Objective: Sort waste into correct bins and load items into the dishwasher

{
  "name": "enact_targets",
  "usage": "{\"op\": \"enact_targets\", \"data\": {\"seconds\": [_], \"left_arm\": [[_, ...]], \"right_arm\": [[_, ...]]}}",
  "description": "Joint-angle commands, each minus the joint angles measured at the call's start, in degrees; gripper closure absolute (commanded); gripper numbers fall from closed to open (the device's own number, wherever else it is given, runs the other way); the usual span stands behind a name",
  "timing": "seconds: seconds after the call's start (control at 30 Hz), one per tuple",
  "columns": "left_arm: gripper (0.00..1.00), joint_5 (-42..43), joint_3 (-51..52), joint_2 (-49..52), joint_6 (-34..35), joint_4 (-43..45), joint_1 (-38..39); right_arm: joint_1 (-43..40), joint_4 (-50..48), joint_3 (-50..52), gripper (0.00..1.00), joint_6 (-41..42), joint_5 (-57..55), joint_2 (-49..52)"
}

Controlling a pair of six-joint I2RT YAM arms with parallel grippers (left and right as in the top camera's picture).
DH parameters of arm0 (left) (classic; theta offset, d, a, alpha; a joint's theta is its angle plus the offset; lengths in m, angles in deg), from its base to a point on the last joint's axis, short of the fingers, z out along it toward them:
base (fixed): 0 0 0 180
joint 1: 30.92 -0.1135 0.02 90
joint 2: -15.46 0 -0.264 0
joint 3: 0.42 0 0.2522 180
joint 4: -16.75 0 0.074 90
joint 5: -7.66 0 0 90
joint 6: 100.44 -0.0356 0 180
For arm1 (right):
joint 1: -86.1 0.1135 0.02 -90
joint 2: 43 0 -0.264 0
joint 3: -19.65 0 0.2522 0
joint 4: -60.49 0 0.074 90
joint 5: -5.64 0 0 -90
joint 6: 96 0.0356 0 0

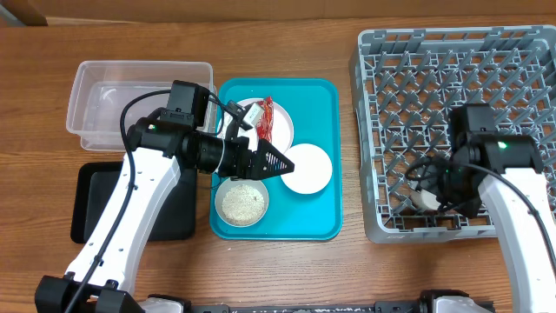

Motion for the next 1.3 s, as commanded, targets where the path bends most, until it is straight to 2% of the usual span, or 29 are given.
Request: {"op": "enact_targets", "data": {"seconds": [0.0, 0.13, 0.23, 0.27, 0.33, 0.43, 0.53, 0.6, 0.73, 0.8, 1.1, 1.17, 1.27], "left_arm": [[0.09, -1.70, -0.48, 0.31, -0.70, -0.72, 0.11], [0.12, -6.82, -0.46, 0.31, -0.52, -2.03, 0.87], [0.15, -15.06, -0.46, 0.31, 2.01, -3.72, 2.12], [0.16, -19.21, -0.46, 0.31, 3.41, -4.37, 2.82], [0.17, -33.42, -0.46, 0.31, 9.84, -6.29, 5.49], [0.21, -48.87, 0.24, 0.31, 18.34, -8.15, 9.49], [0.25, -57.20, 2.64, 0.42, 24.24, -7.76, 14.05], [0.30, -59.14, 5.09, 0.46, 26.21, -5.03, 16.65], [0.48, -60.33, 10.91, 0.76, 26.49, 5.60, 20.31], [0.51, -61.79, 13.35, 1.36, 27.71, 9.44, 21.29], [0.56, -62.45, 17.57, 6.56, 26.95, 17.42, 21.55], [0.63, -62.49, 17.57, 8.17, 26.49, 18.64, 21.55], [0.87, -62.23, 17.53, 9.49, 26.29, 19.37, 21.55]], "right_arm": [[-0.35, -0.63, -1.22, 0.15, -0.07, 0.98, -0.22], [-0.35, -0.50, -4.76, 0.12, -0.15, 3.80, -1.79], [0.00, -0.35, -8.31, 0.12, -2.43, 8.33, -4.96], [0.24, -0.74, -9.29, 0.12, -3.30, 10.60, -6.38], [1.18, -3.69, -10.34, 0.12, -5.73, 17.81, -11.10], [2.23, -7.04, -10.34, 0.12, -6.19, 22.29, -16.68], [2.82, -8.55, -10.34, 0.12, -6.16, 22.67, -21.07], [2.84, -8.57, -10.34, 0.12, -6.16, 22.82, -23.21], [2.84, -8.31, -10.34, 0.12, -6.21, 23.98, -25.59], [2.84, -8.31, -10.34, 0.12, -6.51, 25.75, -25.68], [2.84, -8.39, -10.34, 0.12, -8.81, 27.71, -25.55], [2.84, -8.39, -10.34, 0.13, -8.83, 27.71, -25.55], [2.84, -8.39, -10.34, 0.13, -8.83, 27.71, -25.55]]}}
